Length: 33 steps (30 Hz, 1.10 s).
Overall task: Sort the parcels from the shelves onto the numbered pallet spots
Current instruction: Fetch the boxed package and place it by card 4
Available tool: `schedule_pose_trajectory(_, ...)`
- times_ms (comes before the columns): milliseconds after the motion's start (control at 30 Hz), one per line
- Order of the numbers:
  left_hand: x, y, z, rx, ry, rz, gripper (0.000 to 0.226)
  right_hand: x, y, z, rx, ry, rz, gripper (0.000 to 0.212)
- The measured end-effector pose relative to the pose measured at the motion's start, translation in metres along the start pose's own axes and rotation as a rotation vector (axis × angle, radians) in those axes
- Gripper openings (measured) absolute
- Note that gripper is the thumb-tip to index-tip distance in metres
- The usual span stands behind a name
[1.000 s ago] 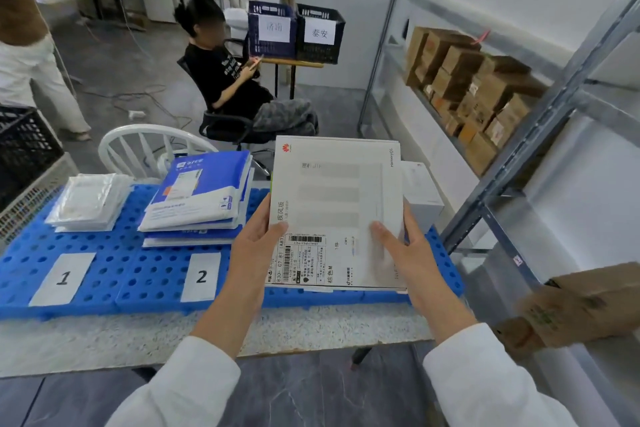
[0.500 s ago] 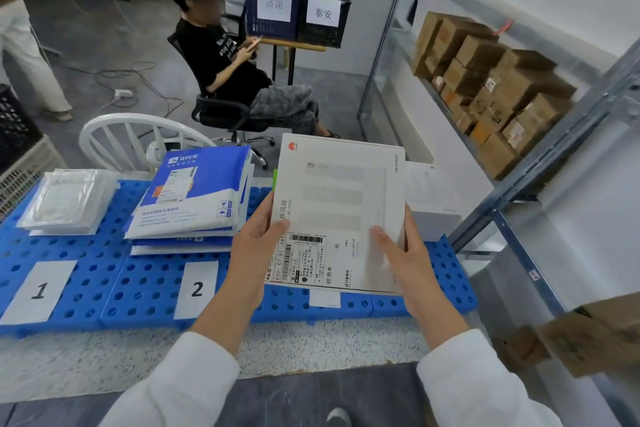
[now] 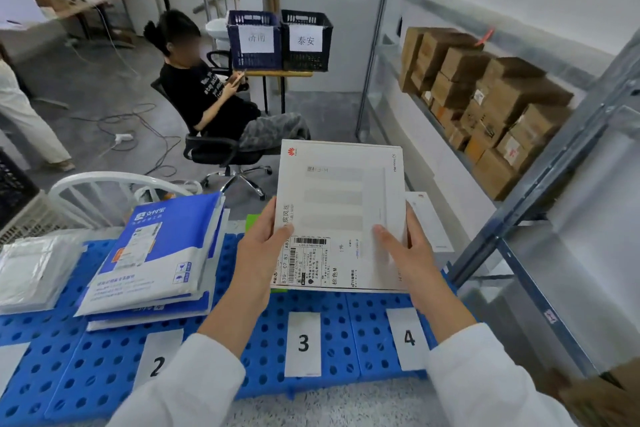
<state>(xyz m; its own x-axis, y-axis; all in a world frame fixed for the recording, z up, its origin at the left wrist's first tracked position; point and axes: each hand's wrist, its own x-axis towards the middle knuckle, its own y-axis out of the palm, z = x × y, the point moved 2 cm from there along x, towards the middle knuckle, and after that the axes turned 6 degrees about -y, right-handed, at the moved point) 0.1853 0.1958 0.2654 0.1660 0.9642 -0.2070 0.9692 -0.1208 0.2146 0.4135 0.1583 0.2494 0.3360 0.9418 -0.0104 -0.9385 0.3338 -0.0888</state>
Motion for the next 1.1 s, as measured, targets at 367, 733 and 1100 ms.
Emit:
schedule_pose_trajectory(367,0.100,0.117,0.025,0.034,-0.017,0.045,0.055,0.113,-0.104,-0.011,-0.044,0.041,-0.031,0.057)
schedule_pose_trajectory(733,0.156,0.172,0.070,0.088,-0.148,0.089,0.057,0.190,-0.156,-0.068,-0.129,0.180,0.057,0.055)
schedule_pose_trajectory(1100,0.173,0.161,0.102,0.219,-0.272,0.021,0.053,0.182,-0.142,-0.101,-0.166,0.257,0.036,0.060)
